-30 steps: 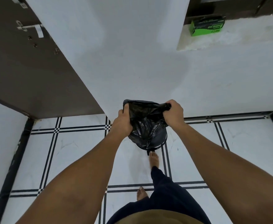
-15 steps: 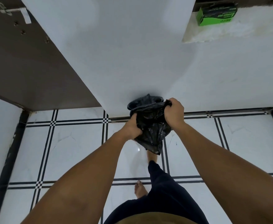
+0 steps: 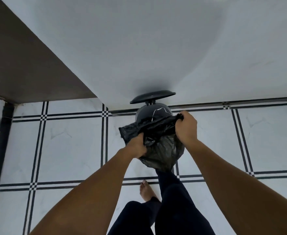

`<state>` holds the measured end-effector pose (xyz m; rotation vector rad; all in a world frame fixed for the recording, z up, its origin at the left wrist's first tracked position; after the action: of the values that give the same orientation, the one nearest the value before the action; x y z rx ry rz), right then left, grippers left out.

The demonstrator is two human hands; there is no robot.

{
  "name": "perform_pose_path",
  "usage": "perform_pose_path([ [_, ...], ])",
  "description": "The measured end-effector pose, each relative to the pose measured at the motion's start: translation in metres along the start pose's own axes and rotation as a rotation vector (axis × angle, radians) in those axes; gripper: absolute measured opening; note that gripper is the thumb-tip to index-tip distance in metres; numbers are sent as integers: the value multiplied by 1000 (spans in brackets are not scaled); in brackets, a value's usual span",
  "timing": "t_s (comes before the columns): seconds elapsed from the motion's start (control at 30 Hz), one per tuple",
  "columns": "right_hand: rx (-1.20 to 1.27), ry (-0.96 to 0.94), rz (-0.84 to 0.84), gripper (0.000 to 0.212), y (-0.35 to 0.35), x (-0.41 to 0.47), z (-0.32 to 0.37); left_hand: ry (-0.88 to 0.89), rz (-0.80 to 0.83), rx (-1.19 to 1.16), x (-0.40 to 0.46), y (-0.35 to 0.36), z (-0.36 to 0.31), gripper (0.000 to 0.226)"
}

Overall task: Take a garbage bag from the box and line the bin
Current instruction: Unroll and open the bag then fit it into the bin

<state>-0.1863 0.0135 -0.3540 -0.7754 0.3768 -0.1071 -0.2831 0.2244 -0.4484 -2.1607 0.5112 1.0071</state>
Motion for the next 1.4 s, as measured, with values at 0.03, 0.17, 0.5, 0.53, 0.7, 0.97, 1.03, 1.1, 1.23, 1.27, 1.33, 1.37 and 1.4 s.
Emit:
perform_pose_path([
  [0.03,-37,20,-5,20,7,2,-15,-6,13,23,9,11,7,80],
  [0.17,-90,118,-79,20,26,3,-69,2,-72,79,45,40,29,79],
  [0.5,167,124,-308,33,56,30,-124,-13,-208,60,130,54,28,80],
  [0.53,177,126,-307,33,61,35,-128,-7,-211,61,139,54,27,79],
  [0.7,105,125,-177,36,102,70,-152,-40,-266,49,177,49,44,77],
  [0.97,67,264,-43,55,174,117,-221,-53,-345,139,225,32,101,82],
  [1.03,44,353,-65,57,181,121,-245,-33,-357,229,227,37,114,70],
  [1.1,14,406,-66,56,187,122,-262,-37,-371,267,226,44,129,55],
  [1.23,-86,427,-38,48,199,130,-277,-81,-397,261,229,57,155,51],
  [1.27,-101,428,-34,47,200,133,-279,-97,-397,261,230,58,158,53],
  [1.33,-140,437,-17,45,208,141,-286,-134,-404,272,234,58,166,53],
  [1.37,-158,440,-9,44,210,144,-287,-142,-412,284,236,56,167,52],
  [1.4,-163,452,-6,42,213,146,-290,-146,-416,298,238,55,166,50],
])
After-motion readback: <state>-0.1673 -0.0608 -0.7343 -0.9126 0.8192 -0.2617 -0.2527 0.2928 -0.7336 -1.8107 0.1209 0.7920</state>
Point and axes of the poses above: each hand's wrist, its own x-axis towards the middle knuckle, its own y-axis out of the palm, z = x × y, the point moved 10 cm from there along x, towards the middle knuckle
